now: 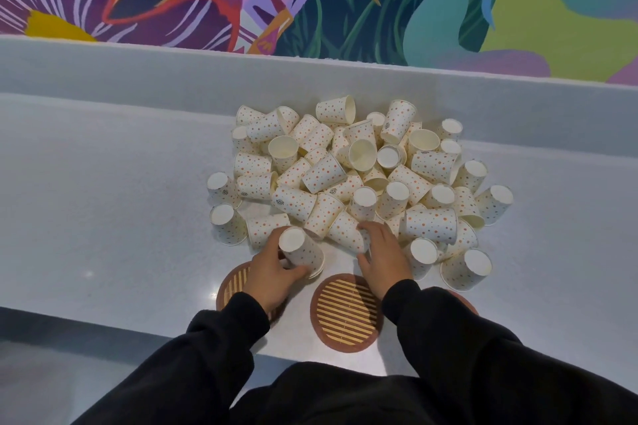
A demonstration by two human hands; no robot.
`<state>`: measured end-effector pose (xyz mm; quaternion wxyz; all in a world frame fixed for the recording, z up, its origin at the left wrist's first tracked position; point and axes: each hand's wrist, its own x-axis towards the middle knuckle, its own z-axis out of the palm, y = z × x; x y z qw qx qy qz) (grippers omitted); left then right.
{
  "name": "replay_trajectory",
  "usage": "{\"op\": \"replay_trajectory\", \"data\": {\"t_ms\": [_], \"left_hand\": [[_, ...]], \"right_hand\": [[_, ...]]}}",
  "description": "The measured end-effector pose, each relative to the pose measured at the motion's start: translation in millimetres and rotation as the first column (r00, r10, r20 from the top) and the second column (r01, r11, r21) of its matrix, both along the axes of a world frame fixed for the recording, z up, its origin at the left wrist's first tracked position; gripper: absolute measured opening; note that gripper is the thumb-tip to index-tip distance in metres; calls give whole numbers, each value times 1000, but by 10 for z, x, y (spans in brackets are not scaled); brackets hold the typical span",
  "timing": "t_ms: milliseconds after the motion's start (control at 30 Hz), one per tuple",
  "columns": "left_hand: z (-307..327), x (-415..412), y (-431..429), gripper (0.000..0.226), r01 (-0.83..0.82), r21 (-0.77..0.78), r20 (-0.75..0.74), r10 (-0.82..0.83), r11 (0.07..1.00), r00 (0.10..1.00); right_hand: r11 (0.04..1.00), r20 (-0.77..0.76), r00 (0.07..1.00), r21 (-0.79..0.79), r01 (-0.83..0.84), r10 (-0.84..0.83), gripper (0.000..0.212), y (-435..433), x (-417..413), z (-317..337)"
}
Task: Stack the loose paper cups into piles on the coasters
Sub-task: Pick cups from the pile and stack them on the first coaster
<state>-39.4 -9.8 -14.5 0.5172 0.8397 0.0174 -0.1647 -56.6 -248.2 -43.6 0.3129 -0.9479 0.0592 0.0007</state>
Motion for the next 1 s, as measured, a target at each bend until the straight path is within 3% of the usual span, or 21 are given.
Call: {"op": "replay_trajectory", "data": {"t_ms": [167, 233, 367, 600, 733, 833, 1000], "left_hand": [[150, -78, 317, 77, -120, 23, 8, 120, 992, 993], [160, -155, 472, 75, -158, 49, 33, 156, 986, 987], [47, -294, 774, 70, -152, 100, 34, 150, 983, 988], [-112, -283, 1094, 71, 36, 192, 110, -58, 981, 992], [-206, -245, 1175, 73, 157, 201, 82, -177, 967, 981], [-276, -221, 1236, 73, 192, 190, 103, -214, 963, 971], [-388, -157, 1309, 81, 298, 244, 119, -333, 923, 935]], "right_hand": [[997, 179, 982, -66, -43, 55, 54, 93, -48, 51], [994, 235, 966, 8, -112, 107, 47, 252, -73, 84], [954, 38, 977, 213, -211, 208, 38, 657, -149, 97], [943, -86, 978, 291, -158, 191, 44, 1212, -190, 60], [960, -91, 993, 277, -47, 75, 34, 1359, -129, 32], [967, -177, 980, 251, -45, 91, 21, 1410, -124, -50], [987, -259, 955, 102, -124, 146, 34, 1505, -148, -183]]}}
